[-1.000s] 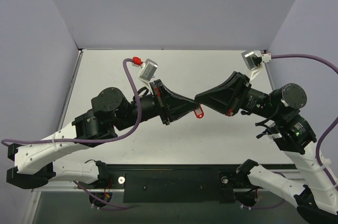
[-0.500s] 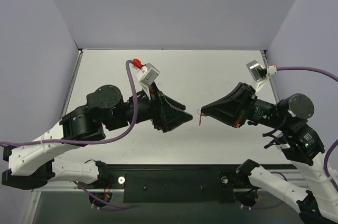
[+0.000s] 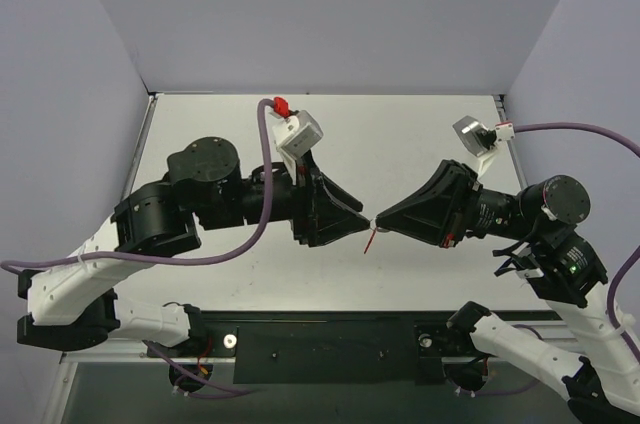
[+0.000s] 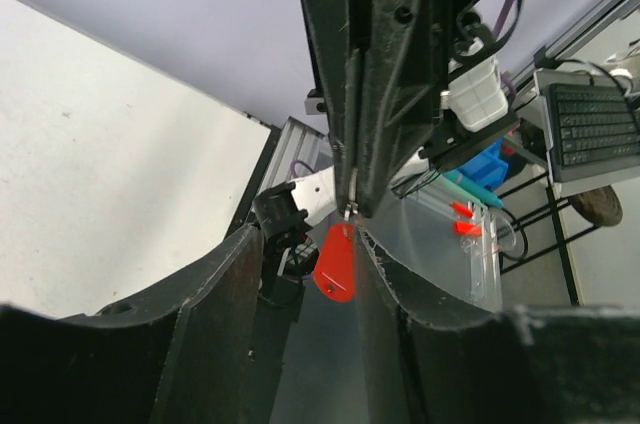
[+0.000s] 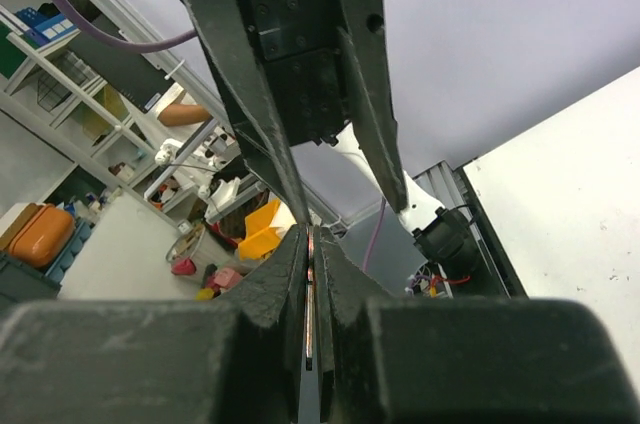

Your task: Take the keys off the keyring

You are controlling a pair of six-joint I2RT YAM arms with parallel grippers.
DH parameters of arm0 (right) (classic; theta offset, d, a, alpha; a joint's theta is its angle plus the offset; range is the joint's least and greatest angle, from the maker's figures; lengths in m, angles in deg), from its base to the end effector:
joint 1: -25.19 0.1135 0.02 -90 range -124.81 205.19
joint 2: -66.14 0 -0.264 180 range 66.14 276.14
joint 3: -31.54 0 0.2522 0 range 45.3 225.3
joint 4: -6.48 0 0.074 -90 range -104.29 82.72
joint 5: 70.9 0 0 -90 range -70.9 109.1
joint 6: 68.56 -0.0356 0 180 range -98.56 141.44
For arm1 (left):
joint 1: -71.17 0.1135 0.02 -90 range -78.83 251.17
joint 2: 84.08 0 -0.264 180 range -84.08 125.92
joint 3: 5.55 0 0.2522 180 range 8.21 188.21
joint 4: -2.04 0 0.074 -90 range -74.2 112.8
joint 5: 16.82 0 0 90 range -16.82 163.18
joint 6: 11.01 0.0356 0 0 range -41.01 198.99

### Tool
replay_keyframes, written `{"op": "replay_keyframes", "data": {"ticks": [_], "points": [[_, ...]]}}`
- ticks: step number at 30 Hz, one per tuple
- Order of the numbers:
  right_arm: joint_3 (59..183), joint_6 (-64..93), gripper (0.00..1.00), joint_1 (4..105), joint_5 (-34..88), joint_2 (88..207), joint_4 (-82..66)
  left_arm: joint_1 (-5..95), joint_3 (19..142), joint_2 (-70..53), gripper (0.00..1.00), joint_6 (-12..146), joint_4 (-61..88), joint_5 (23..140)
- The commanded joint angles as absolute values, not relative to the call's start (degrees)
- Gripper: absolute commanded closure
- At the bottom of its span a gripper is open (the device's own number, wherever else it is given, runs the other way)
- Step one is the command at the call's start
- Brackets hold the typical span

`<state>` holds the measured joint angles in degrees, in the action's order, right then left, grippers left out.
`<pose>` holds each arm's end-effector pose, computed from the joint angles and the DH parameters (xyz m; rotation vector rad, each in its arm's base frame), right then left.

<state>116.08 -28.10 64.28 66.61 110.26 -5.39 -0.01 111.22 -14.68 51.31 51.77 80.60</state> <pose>0.0677 0.0889 0.5077 -0.7579 1.2468 1.7475 0.0625 -0.1975 0.5417 0.7752 1.6392 -1.3955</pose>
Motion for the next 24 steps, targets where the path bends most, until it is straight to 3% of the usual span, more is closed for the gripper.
{"op": "replay_keyframes", "data": {"ticks": [1, 14, 24], "points": [[118.6, -26.5, 1.0, 64.8, 68.1, 110.5, -4.2, 1.0, 113.1, -13.3, 0.51, 52.4, 52.1, 84.7], [117.3, -27.1, 1.0, 65.8, 65.5, 110.2, -1.7, 1.8, 110.9, -13.9, 0.58, 50.8, 49.6, 87.1], [116.4, -27.6, 1.0, 67.4, 63.4, 110.3, 0.1, 1.8, 105.2, -16.1, 0.7, 47.4, 40.8, 85.6]]}}
